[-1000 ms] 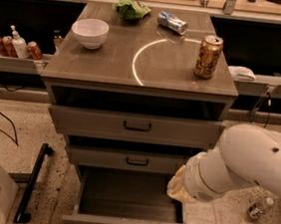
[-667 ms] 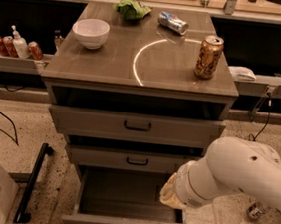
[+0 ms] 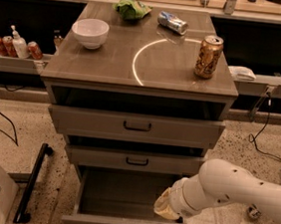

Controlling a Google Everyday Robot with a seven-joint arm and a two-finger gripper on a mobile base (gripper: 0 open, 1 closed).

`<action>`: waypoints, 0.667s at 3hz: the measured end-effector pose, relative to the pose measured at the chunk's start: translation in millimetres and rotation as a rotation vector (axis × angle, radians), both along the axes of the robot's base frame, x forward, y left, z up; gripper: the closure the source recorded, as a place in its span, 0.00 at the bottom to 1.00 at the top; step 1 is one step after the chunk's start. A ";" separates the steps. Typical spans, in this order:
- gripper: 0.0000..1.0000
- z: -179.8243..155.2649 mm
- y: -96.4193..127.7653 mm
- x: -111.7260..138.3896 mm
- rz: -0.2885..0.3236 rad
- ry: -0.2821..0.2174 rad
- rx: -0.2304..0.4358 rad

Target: Close bottom drawer

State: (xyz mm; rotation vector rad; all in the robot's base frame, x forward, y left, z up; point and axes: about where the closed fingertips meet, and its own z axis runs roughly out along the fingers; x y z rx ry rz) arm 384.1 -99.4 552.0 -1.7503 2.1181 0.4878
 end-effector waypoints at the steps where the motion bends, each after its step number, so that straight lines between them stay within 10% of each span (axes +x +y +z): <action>1: 1.00 -50.3 -12.0 9.3 -0.025 0.024 0.095; 2: 1.00 -79.2 -3.2 -3.3 -0.013 0.078 0.131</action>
Offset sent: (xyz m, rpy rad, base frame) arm 0.0091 -0.0110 -0.0432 0.0828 0.0176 -0.0232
